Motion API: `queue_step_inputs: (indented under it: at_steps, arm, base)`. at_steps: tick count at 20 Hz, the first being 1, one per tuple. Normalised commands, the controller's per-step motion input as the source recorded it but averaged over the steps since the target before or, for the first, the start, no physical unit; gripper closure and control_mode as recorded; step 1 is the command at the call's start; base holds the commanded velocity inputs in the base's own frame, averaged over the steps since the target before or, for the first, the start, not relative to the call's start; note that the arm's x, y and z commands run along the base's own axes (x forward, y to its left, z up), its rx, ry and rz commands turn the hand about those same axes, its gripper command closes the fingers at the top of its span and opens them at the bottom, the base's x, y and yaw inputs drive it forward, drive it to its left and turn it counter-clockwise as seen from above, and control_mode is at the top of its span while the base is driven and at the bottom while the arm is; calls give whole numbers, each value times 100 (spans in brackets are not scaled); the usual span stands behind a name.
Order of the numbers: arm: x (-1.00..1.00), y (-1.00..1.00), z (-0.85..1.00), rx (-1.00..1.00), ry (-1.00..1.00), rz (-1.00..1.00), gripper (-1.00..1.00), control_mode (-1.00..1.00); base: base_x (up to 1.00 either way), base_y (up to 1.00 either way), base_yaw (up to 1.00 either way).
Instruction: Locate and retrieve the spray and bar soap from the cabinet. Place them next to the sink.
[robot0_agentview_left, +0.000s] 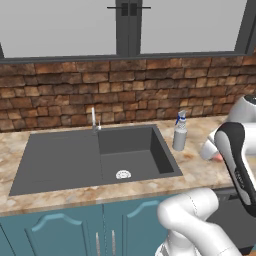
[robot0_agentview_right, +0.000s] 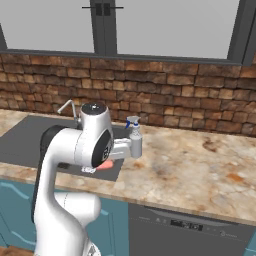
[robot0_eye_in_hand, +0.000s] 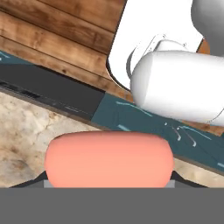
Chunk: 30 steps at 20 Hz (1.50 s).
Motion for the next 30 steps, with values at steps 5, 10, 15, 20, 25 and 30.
queue_step_inputs:
  at_steps: [5, 10, 15, 20, 25, 30]
  arm:
    - [36, -4, -35, 0, 0, 0, 100, -100]
    - [47, -18, -34, 0, 1, 0, 100, -100]
    - [49, -29, -37, 0, 4, 0, 100, -100]
    - [36, -19, -36, 0, 3, 0, 100, -100]
    - [27, -1, -38, 0, 5, 0, 100, -100]
    - [32, -10, -34, 0, 0, 1, 100, -100]
  base:
    - [0, 0, 0]
    - [0, 0, 0]
    - [0, 0, 0]
    - [0, 0, 0]
    - [0, 0, 0]
    - [0, 0, 0]
